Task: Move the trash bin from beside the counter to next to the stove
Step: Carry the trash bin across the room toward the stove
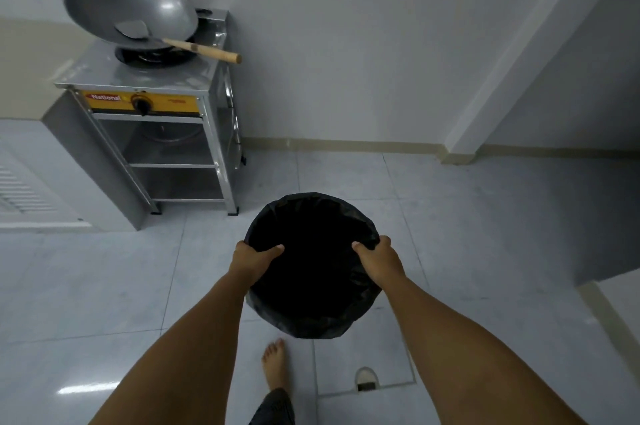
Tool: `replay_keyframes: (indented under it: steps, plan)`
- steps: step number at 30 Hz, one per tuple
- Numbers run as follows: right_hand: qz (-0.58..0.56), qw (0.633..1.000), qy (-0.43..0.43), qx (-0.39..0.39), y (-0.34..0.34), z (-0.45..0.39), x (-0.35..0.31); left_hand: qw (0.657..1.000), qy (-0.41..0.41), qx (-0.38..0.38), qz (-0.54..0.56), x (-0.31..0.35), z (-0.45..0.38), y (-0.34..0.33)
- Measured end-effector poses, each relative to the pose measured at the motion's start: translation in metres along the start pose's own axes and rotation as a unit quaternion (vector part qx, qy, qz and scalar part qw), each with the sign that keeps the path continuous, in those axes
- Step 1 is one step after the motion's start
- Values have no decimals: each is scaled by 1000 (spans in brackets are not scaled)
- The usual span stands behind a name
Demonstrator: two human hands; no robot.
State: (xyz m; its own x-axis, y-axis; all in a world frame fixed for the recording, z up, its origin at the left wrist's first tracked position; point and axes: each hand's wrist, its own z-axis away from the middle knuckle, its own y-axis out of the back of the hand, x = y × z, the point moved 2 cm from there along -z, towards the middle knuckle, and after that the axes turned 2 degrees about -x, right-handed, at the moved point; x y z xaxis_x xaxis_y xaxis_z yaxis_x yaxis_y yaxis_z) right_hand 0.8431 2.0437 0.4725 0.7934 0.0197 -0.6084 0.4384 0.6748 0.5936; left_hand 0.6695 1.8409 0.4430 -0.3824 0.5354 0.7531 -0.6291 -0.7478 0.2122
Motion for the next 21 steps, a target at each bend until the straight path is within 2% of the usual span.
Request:
replay_keyframes:
  steps: [14,21]
  plan:
    - [-19,1000,-1,-20,-6,-179,-137,1000,-19,-1,6,137,-178,21]
    - [2,999,-17,-32,-8,-276,-180,999,30,5,33,169,-271,11]
